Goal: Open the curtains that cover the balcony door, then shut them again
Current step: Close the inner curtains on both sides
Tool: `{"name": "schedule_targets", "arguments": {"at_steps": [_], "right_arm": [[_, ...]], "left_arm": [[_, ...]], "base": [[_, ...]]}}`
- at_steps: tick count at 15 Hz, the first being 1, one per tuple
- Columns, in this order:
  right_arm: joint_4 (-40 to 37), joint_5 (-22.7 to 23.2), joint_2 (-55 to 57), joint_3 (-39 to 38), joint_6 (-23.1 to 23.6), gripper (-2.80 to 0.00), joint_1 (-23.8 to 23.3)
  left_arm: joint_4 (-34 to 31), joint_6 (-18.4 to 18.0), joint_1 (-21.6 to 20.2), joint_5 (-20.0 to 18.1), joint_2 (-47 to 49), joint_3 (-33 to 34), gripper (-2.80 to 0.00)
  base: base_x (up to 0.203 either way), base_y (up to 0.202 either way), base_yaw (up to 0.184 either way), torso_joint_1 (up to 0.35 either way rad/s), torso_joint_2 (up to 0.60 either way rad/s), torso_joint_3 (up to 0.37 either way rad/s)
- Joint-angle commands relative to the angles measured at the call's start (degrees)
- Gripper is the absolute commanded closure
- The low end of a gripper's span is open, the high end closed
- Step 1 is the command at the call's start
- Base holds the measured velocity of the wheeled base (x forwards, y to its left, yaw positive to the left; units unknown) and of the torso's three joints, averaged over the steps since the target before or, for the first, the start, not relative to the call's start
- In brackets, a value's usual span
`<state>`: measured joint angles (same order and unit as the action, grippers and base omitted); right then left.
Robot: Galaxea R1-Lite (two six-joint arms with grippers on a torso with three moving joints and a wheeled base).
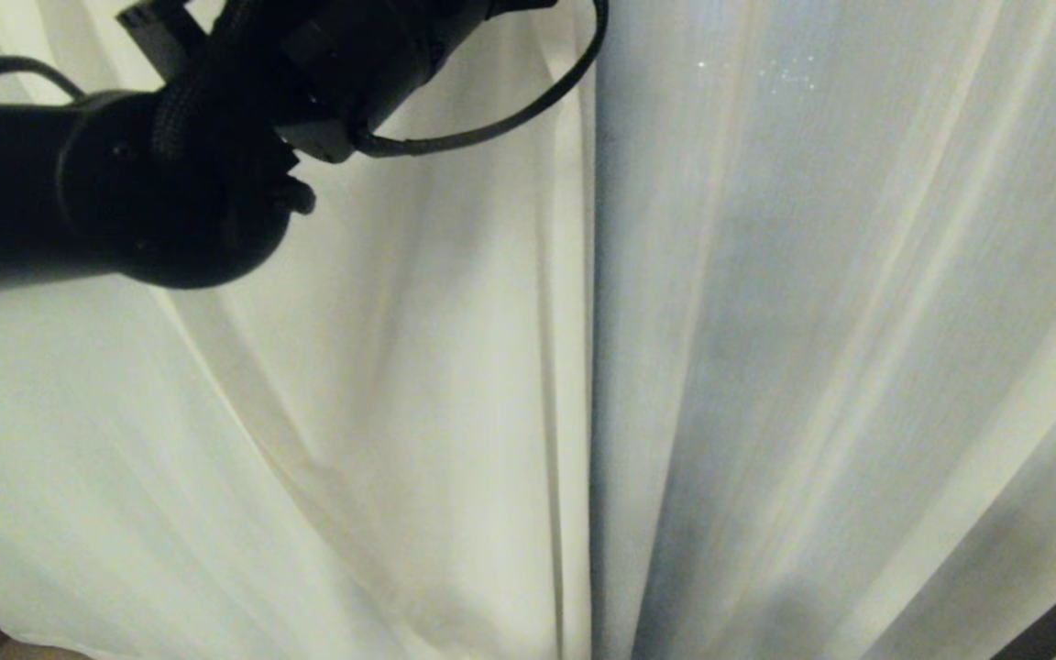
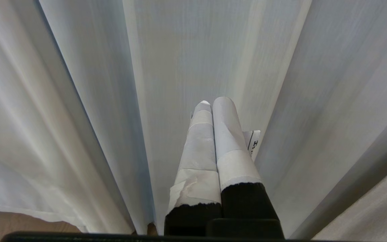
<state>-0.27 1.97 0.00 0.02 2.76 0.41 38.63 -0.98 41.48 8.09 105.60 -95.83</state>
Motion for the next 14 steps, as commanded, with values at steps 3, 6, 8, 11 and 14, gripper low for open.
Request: {"name": "schedule_targets", "arguments": {"at_steps": [3,6,8,11,14], "right_arm": [[0.0,0.0,0.0,0.0,0.1,0.00,0.0],[0.0,0.0,0.1,0.0,0.1,0.00,0.0],[0.0,0.0,0.0,0.0,0.1,0.00,0.0],[0.0,0.0,0.0,0.0,0.1,0.00,0.0],[0.0,0.0,0.1,0.0,0.1,0.00,0.0]], "left_arm": [[-1.4,0.0,1.6,0.0,4.9,-6.3,0.00],[-2.6,0.0,2.6,0.1,6.9,-8.3,0.00],[-2.2,0.1,2.7,0.2,7.9,-8.1,0.00],[-1.8,0.1,2.6,0.9,9.7,-7.9,0.00],[-1.7,0.4,2.6,1.7,10.9,-7.9,0.00]], "base": [[0.000,0.000,0.000,0.000,0.00,0.000],[0.000,0.000,0.000,0.000,0.00,0.000],[0.000,0.000,0.000,0.000,0.00,0.000],[0.000,0.000,0.000,0.000,0.00,0.000],[0.000,0.000,0.000,0.000,0.00,0.000]]}}
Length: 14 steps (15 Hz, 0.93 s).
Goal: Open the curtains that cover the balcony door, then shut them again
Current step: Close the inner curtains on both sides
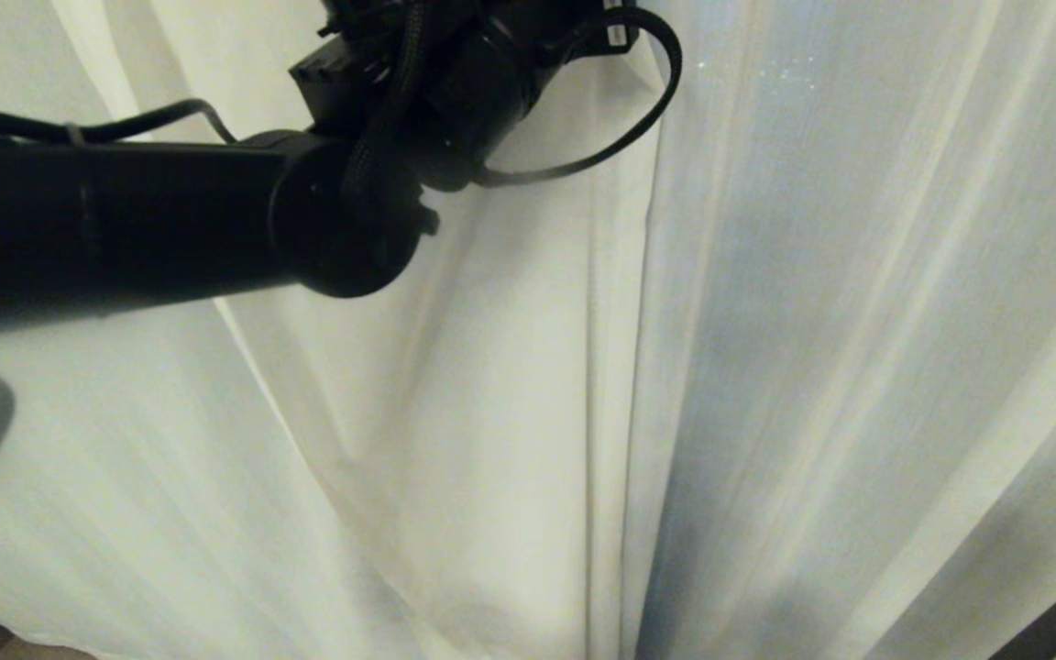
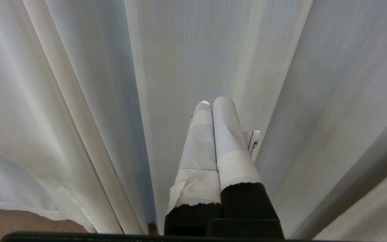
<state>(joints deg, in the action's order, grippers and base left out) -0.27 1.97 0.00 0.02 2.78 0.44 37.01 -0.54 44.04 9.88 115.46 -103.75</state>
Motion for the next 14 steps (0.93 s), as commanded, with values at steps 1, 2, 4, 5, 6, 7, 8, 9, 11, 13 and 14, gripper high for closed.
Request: {"name": "schedule_targets", "arguments": {"at_steps": [1,2,4,5,6,7,8,9,11,13,14], "right_arm": [[0.0,0.0,0.1,0.0,0.0,0.00,0.0],[0.0,0.0,0.0,0.0,0.0,0.00,0.0],[0.0,0.0,0.0,0.0,0.0,0.00,0.0],[0.0,0.0,0.1,0.0,0.0,0.00,0.0],[0.0,0.0,0.1,0.0,0.0,0.00,0.0],[0.0,0.0,0.1,0.0,0.0,0.00,0.0],[0.0,0.0,0.1,0.0,0.0,0.00,0.0],[0.0,0.0,0.1,0.0,0.0,0.00,0.0],[0.0,0.0,0.0,0.0,0.0,0.00,0.0],[0.0,0.0,0.0,0.0,0.0,0.00,0.0],[0.0,0.0,0.0,0.0,0.0,0.00,0.0]], "left_arm": [[-0.1,0.0,-0.1,0.5,1.0,0.2,0.00],[-0.1,-0.1,-0.1,1.8,0.7,0.8,0.00],[-0.2,-0.4,-0.2,4.9,-1.4,3.2,0.00],[-0.2,-0.4,-0.3,6.0,-2.8,5.3,0.00],[-0.2,-0.5,-0.4,6.9,-4.8,8.1,0.00],[-0.2,-0.5,-0.5,7.9,-7.0,11.2,0.00],[-0.3,-0.5,-0.5,8.8,-9.6,15.4,0.00],[-0.2,-0.6,-0.6,9.8,-12.3,19.9,0.00],[-0.2,-0.6,-0.9,11.8,-18.4,29.5,0.00],[-0.3,-0.6,-1.8,13.1,-25.7,39.6,0.00],[-0.5,-0.6,-2.8,13.6,-29.0,43.5,0.00]], "base": [[0.000,0.000,0.000,0.000,0.00,0.000],[0.000,0.000,0.000,0.000,0.00,0.000],[0.000,0.000,0.000,0.000,0.00,0.000],[0.000,0.000,0.000,0.000,0.00,0.000],[0.000,0.000,0.000,0.000,0.00,0.000],[0.000,0.000,0.000,0.000,0.00,0.000],[0.000,0.000,0.000,0.000,0.00,0.000],[0.000,0.000,0.000,0.000,0.00,0.000],[0.000,0.000,0.000,0.000,0.00,0.000],[0.000,0.000,0.000,0.000,0.00,0.000],[0.000,0.000,0.000,0.000,0.00,0.000]]}}
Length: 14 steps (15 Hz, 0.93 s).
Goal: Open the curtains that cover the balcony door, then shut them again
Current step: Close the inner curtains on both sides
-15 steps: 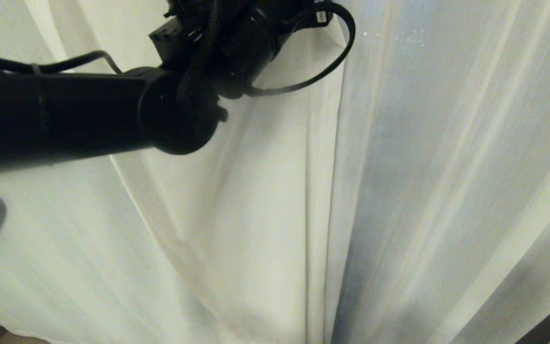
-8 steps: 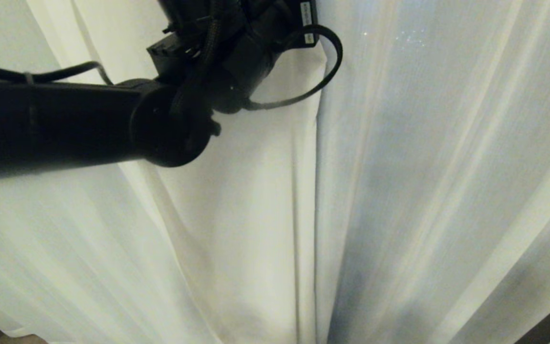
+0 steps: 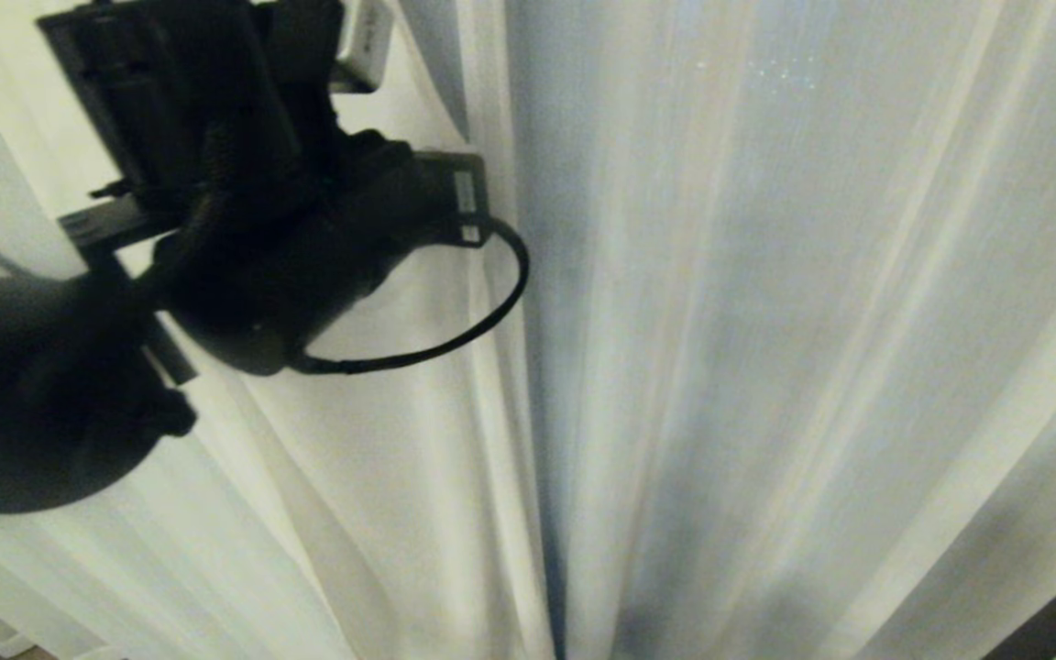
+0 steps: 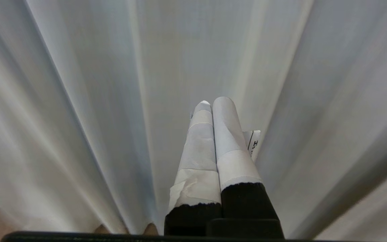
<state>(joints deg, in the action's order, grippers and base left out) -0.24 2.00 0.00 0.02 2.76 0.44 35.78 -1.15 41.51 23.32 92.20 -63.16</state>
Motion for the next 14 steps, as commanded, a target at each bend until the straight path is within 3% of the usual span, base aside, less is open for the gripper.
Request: {"name": "schedule_targets", "arguments": {"at_steps": [1,4,8,11,14], "right_arm": [[0.0,0.0,0.0,0.0,0.1,0.00,0.0],[0.0,0.0,0.1,0.0,0.1,0.00,0.0],[0.0,0.0,0.1,0.0,0.1,0.00,0.0],[0.0,0.0,0.1,0.0,0.1,0.00,0.0],[0.0,0.0,0.1,0.0,0.1,0.00,-0.1]], "left_arm": [[0.5,0.0,-2.6,0.5,-8.7,6.5,0.00],[0.2,0.1,-13.0,0.5,-13.2,11.7,0.00],[0.3,0.2,-24.9,0.1,-14.5,13.4,0.00],[0.4,0.6,-29.7,-0.6,-13.8,14.0,0.00],[0.5,0.7,-33.4,-3.7,-13.3,14.3,0.00]], "base": [[0.000,0.000,0.000,0.000,0.00,0.000],[0.000,0.000,0.000,0.000,0.00,0.000],[0.000,0.000,0.000,0.000,0.00,0.000],[0.000,0.000,0.000,0.000,0.00,0.000],[0.000,0.000,0.000,0.000,0.00,0.000]]}}
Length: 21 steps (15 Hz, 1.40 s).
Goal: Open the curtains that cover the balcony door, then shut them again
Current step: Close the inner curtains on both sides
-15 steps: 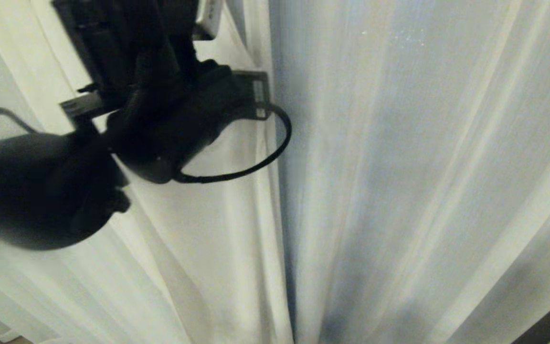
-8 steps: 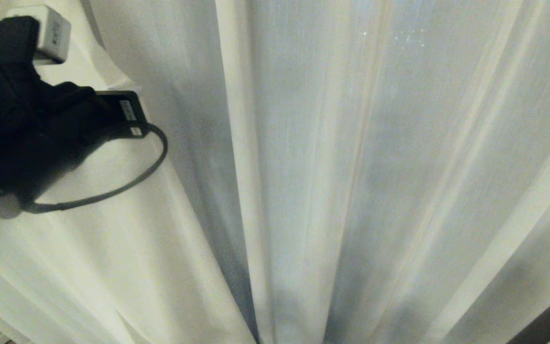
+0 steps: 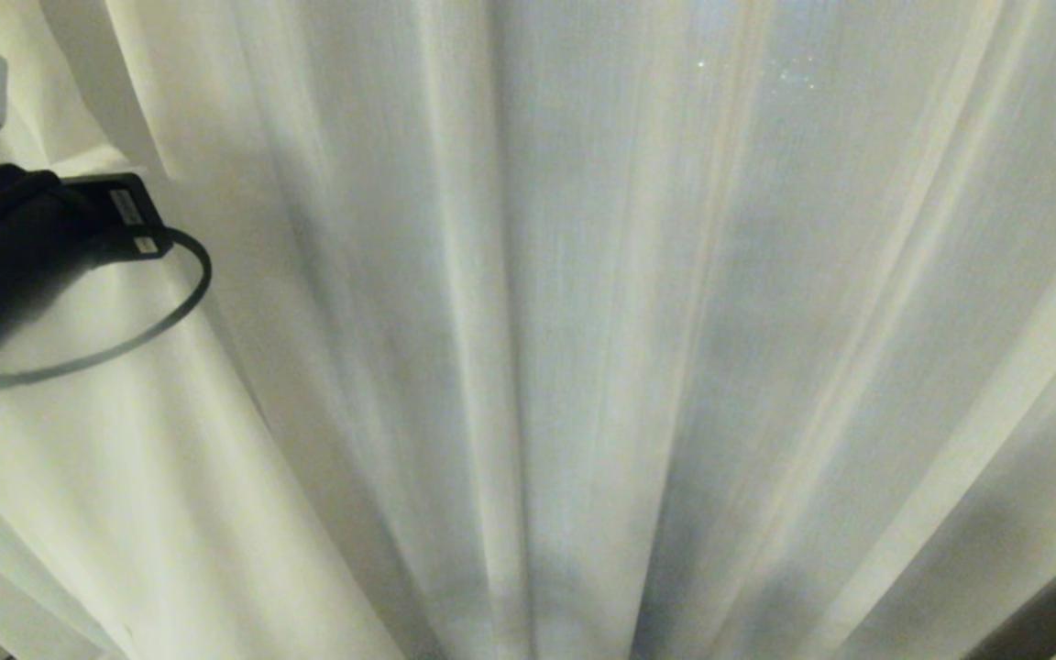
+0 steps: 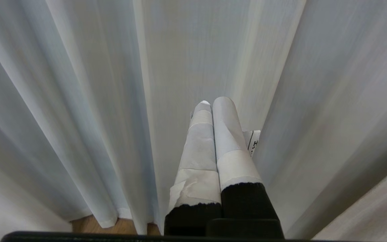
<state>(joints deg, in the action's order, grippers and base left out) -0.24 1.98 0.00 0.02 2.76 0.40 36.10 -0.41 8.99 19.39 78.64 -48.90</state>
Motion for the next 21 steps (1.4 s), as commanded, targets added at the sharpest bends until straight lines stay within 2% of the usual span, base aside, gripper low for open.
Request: {"name": "schedule_targets", "arguments": {"at_steps": [1,4,8,9,15,19,21], "right_arm": [[0.0,0.0,0.0,0.1,0.1,0.00,0.0],[0.0,0.0,0.0,0.0,0.1,0.00,0.0],[0.0,0.0,0.1,0.0,0.1,0.00,0.0],[0.0,0.0,0.1,0.0,0.1,0.00,0.0],[0.0,0.0,0.0,0.0,0.1,0.00,0.0],[0.0,0.0,0.0,0.0,0.1,0.00,0.0],[0.0,0.0,0.1,0.0,0.1,0.00,0.0]], "left_arm": [[0.4,0.0,-1.8,-0.4,0.5,0.0,0.00],[0.5,0.0,-4.3,-1.2,1.0,-0.1,0.00],[0.6,0.1,-5.1,-1.3,1.4,-0.1,0.00],[0.6,0.1,-5.1,-1.3,1.4,0.0,-2.80],[0.0,0.0,-5.0,-1.3,-2.2,1.8,-2.80],[-0.9,-0.2,-4.9,-1.2,-9.7,7.4,-2.80],[-4.3,-0.2,-4.9,-1.2,-14.9,9.5,-2.80]], "base": [[0.000,0.000,0.000,0.000,0.00,0.000],[0.000,0.000,0.000,0.000,0.00,0.000],[0.000,0.000,0.000,0.000,0.00,0.000],[0.000,0.000,0.000,0.000,0.00,0.000],[0.000,0.000,0.000,0.000,0.00,0.000],[0.000,0.000,0.000,0.000,0.00,0.000],[0.000,0.000,0.000,0.000,0.00,0.000]]}}
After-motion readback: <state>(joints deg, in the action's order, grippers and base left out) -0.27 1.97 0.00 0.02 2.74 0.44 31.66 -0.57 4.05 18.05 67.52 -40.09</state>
